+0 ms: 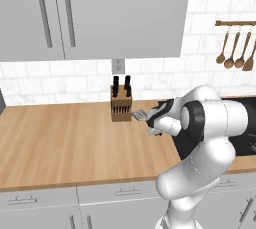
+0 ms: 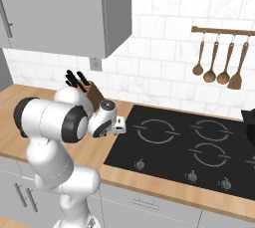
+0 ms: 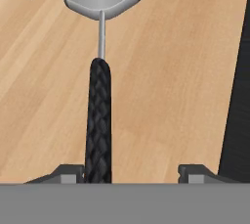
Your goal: Put the onion and eggplant in the pot. Retrieve the spatula and lightly stir the vegetables in the pot.
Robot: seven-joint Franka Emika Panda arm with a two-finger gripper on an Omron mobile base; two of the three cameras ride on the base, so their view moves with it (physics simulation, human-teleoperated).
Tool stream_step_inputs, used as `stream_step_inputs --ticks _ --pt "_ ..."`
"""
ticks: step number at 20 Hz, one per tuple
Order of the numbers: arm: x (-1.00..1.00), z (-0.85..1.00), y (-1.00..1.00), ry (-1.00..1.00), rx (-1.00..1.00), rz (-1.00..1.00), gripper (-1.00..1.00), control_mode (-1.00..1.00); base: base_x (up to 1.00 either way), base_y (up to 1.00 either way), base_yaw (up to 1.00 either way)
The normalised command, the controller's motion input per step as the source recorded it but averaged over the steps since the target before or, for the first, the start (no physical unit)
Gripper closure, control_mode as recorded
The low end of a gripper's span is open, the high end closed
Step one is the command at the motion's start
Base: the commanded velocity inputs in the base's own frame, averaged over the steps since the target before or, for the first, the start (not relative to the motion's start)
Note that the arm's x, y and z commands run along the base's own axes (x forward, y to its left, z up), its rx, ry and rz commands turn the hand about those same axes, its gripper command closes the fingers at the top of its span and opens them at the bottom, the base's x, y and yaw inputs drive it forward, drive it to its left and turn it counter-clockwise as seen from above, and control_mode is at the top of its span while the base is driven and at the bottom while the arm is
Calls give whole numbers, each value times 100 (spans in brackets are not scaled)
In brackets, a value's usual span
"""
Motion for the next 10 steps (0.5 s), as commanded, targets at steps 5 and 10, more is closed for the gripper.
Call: stream_step_inputs --ticks 5,10 --pt "0 -30 16 1 0 0 100 -100 0 0 0" --pt "-5 -22 13 0 3 0 100 -100 0 0 0"
